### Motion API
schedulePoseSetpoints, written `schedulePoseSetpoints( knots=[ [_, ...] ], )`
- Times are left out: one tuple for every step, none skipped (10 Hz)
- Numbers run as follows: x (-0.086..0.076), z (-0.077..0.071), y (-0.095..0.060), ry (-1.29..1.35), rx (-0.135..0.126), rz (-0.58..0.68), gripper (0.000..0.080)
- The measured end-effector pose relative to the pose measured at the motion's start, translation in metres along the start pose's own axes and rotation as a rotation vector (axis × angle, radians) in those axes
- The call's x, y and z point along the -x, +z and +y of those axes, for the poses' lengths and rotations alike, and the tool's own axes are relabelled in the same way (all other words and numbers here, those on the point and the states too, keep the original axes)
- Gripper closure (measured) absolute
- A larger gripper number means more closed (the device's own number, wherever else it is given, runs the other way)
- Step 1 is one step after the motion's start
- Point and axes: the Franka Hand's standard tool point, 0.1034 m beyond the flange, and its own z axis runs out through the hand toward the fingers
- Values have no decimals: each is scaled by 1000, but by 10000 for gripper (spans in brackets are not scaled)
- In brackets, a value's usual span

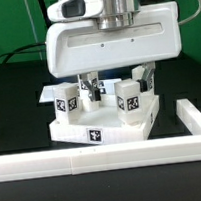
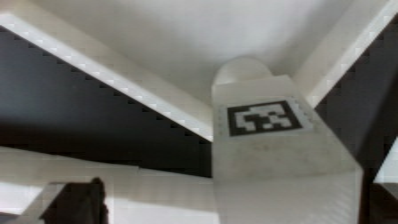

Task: Assemble square table

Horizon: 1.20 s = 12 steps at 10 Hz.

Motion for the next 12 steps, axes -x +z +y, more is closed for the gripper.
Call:
schedulePoseSetpoints(
  knots=[
    [0, 1, 0, 14, 0, 0, 160],
    [0, 1, 0, 14, 1, 0, 160],
    [0, 1, 0, 14, 1, 0, 319],
    [0, 1, 0, 15, 1, 0, 509],
    [0, 2, 0, 33, 1, 0, 509],
    [0, 2, 0, 34, 1, 0, 511],
    [0, 2, 0, 71, 1, 0, 511],
    [0, 1, 0, 169, 0, 0, 510],
    [0, 1, 0, 232, 0, 0, 510],
    [0, 1, 0, 274, 0, 0, 510],
    [1, 1, 0, 378, -1, 3, 510],
    [3, -2, 2, 492, 0, 10, 509]
  ],
)
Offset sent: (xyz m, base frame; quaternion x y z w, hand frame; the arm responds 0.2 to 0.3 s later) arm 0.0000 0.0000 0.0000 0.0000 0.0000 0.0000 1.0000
